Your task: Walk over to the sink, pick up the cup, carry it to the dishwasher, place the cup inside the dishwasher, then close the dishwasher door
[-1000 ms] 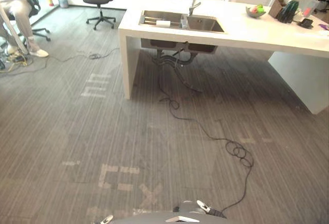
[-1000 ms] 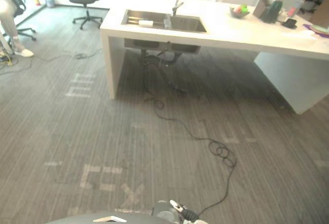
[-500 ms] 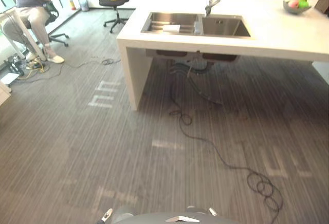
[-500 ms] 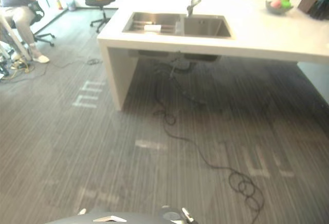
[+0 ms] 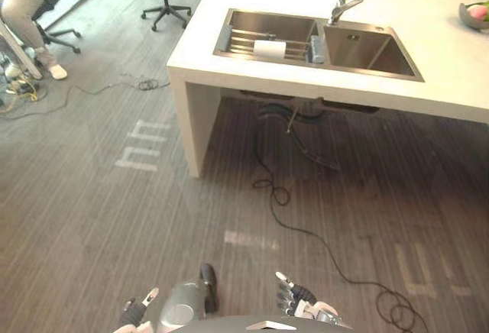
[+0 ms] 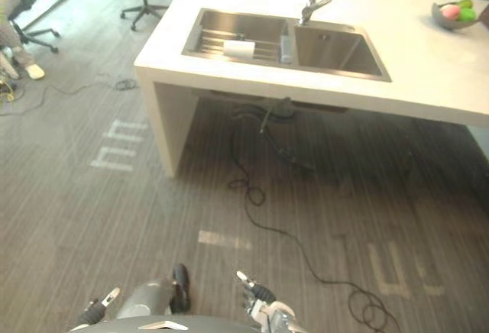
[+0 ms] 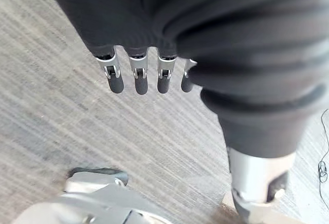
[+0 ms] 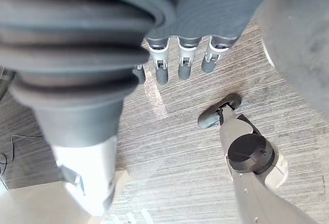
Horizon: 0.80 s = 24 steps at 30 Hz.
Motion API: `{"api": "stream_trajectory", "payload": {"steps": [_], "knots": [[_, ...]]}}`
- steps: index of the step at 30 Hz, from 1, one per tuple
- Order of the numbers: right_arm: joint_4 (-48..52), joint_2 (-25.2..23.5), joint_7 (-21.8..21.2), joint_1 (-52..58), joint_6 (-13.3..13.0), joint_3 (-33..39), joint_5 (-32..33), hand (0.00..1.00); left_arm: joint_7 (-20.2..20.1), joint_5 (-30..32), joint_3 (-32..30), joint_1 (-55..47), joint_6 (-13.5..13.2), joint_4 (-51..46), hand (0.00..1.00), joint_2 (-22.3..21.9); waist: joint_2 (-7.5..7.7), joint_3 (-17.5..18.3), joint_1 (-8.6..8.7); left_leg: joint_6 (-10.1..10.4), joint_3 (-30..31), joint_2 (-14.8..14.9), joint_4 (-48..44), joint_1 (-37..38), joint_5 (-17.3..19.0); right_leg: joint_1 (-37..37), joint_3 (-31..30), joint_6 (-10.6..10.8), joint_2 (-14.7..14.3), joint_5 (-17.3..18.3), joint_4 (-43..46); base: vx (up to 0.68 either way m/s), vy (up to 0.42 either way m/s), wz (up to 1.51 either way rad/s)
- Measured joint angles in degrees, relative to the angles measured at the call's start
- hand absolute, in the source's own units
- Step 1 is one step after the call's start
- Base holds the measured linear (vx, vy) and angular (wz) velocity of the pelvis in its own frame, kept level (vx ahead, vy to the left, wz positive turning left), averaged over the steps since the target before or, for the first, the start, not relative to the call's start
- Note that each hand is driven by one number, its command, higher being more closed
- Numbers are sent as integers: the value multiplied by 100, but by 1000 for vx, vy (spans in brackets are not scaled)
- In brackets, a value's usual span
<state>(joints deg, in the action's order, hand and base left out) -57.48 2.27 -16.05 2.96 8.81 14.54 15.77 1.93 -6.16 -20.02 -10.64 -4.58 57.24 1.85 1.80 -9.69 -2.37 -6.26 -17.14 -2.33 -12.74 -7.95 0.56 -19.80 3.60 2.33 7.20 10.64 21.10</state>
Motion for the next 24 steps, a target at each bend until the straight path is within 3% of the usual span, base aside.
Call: {"api": "stream_trajectory", "payload": {"steps": [1,2,3,4,5,6,8,9,10,11,12,13,14,16,17,18,19,20,21,24], "knots": [[-3,27,2,48,-23,1,-3,0,10,5,46,5,2,23,0,19,27,38,4,2,15,-56,-6,73,73,52,-19,65,45,-83,242,298,154,23],[-28,89,4,92,-62,6,-3,0,27,10,177,2,9,20,0,71,62,108,14,-14,32,-159,54,265,204,336,-69,348,155,-384,1021,250,146,16],[-13,157,-3,89,-127,12,17,0,21,35,335,-21,24,21,0,121,52,117,75,-44,83,-246,263,584,269,708,-153,685,235,-1092,1945,217,140,14],[11,194,-14,76,-138,13,20,0,15,64,415,-30,23,21,0,146,13,133,107,-57,121,-276,397,758,286,905,-141,755,279,-1470,2406,177,123,6],[30,285,-32,38,-183,14,15,0,-3,103,490,-21,11,13,0,198,-21,111,114,-50,133,-342,656,1081,306,1467,-27,590,469,-1509,3510,226,89,-3],[39,349,-54,7,-260,23,6,0,14,166,497,-4,-20,14,0,220,56,83,129,-32,135,-364,866,1391,336,2064,280,227,676,-1201,4329,223,78,-11],[50,509,-118,-53,-322,14,-10,0,112,191,575,7,-122,15,0,259,58,87,217,36,145,-348,1124,1707,361,2868,691,-13,828,-695,4618,252,62,-2],[49,569,-142,-123,-346,14,41,0,199,174,725,41,-200,11,0,307,85,81,299,121,146,-324,1231,1877,397,3243,942,106,848,-300,4194,203,25,9],[48,573,-142,-146,-348,16,101,0,252,171,766,76,-246,8,0,307,85,80,346,192,152,-290,1230,1935,440,3342,1071,128,812,-152,3803,7,-21,20],[47,555,-140,-148,-354,34,294,0,363,170,839,210,-362,-55,0,270,55,58,413,300,199,-181,1163,2040,557,3409,1299,116,679,-12,2741,-183,-22,27],[48,558,-130,-147,-354,33,372,0,461,184,922,310,-487,-217,0,231,10,35,457,320,262,-75,1071,2106,633,3339,1442,107,518,-81,1690,-274,-15,40],[51,437,-129,-137,-354,22,412,0,654,204,1145,481,-729,-998,0,182,-11,14,507,506,350,96,867,2157,881,3110,1452,120,194,-623,-500,-138,-56,33],[83,387,-156,-134,-353,16,376,0,892,426,1432,613,-884,-1845,0,159,-1,-19,523,665,439,162,737,2297,1113,3002,1386,57,123,-1093,-1367,-29,-86,28],[342,388,-287,11,-337,-61,154,0,1356,744,1751,694,-1065,-3090,0,158,24,-35,559,722,499,208,549,2498,1537,2966,1196,-24,151,-1204,-1409,303,-193,12],[480,425,-379,67,-340,-68,140,0,1739,980,1846,772,-1201,-3833,0,138,-22,-33,603,821,603,318,418,2573,1797,3016,1180,-188,109,-1720,-1069,467,-270,19],[515,462,-410,84,-356,-60,149,0,1933,1140,1892,851,-1259,-4118,0,129,-48,-9,679,866,663,435,392,2618,1889,3044,1252,-297,32,-1707,-855,510,-246,24],[505,579,-431,86,-348,-45,149,0,2254,1438,1927,928,-1303,-4493,0,89,-358,70,719,956,708,664,348,2634,1961,3113,1353,-322,-162,-1343,-609,536,-246,9],[473,702,-457,87,-334,-34,178,0,2656,1843,1883,997,-1353,-5101,0,91,-491,92,676,1048,870,831,112,2577,1900,3202,1379,-412,-294,-1012,-337,564,-276,-13],[471,704,-460,103,-284,-32,188,0,2996,2171,1852,966,-1360,-5572,0,104,-492,88,642,1117,1004,902,-294,2461,1759,3155,1364,-442,-355,-846,-265,575,-362,-23],[477,682,-433,196,-5,-155,216,0,3725,3029,1889,861,-1415,-7149,0,87,-559,3,519,1652,1515,1336,-3761,1062,937,2255,1363,-558,-707,-546,-715,394,-291,-5]]}}
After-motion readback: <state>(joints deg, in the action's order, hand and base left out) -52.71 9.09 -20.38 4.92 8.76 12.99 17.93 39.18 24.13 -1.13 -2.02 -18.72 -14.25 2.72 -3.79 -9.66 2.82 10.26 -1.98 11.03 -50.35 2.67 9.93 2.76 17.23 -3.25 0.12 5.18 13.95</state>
